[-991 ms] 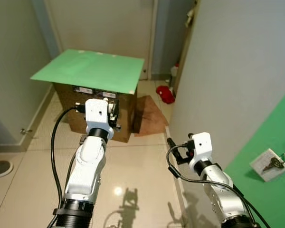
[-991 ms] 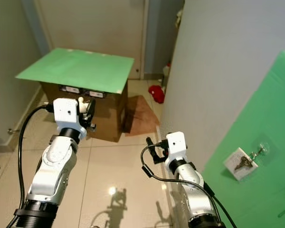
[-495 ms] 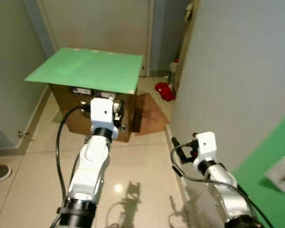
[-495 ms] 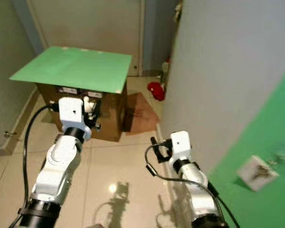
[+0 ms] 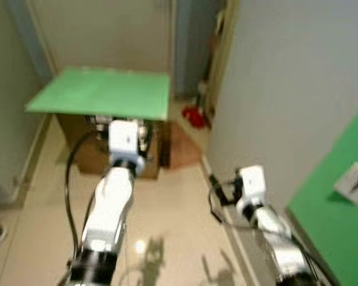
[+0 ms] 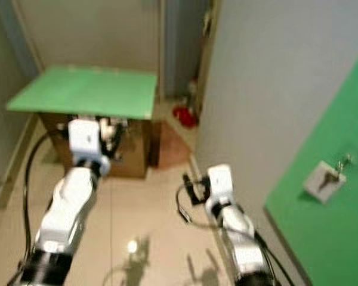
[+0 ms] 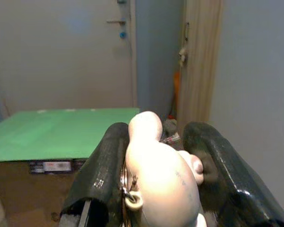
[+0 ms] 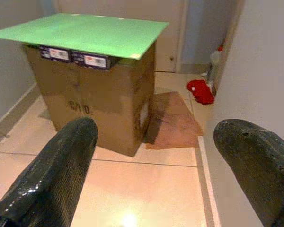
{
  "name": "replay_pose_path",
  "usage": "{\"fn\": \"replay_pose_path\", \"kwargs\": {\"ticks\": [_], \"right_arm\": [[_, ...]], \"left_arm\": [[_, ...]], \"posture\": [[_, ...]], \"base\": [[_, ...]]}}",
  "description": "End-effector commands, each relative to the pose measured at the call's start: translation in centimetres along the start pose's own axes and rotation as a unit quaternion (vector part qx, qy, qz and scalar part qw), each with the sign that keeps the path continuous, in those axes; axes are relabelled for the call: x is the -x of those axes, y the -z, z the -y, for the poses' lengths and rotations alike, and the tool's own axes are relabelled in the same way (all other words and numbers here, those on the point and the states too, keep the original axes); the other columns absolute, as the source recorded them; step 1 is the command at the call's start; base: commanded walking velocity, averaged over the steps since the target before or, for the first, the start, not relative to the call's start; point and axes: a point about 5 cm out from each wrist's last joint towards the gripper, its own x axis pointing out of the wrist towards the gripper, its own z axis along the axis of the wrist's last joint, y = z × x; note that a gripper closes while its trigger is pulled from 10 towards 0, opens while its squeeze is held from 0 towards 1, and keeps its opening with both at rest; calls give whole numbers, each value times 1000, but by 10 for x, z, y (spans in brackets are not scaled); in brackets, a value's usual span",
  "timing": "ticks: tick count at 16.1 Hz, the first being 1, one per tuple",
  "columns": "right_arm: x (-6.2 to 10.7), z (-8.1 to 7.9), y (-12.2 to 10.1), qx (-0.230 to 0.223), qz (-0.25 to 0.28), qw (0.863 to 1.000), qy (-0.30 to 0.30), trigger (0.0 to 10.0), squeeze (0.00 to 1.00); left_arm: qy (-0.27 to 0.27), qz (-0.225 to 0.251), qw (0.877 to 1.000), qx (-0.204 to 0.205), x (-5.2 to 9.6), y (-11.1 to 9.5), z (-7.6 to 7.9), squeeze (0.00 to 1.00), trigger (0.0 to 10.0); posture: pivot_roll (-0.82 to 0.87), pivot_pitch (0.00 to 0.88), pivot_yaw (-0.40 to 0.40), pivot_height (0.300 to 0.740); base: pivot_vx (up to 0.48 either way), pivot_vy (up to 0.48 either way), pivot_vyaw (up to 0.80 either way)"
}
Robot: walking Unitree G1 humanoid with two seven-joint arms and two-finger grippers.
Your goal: Hang keys on a hook
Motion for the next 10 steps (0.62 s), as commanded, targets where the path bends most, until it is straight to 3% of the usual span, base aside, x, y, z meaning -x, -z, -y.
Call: {"fn": "replay_pose_path", "kwargs": {"ticks": [1,10], "right_arm": [[0,5,-5,7,6,1000,6,10000,0],[-1,5,-5,8,7,1000,7,10000,0]], "left_arm": [[8,3,1000,2,-2,-2,5,0,0],[9,0,1000,15,-3,-1,4,0,0]], "posture": [[-11,0,-6,740],[-12,0,-6,740]], "base": [[0,326,0],[0,468,0]]}}
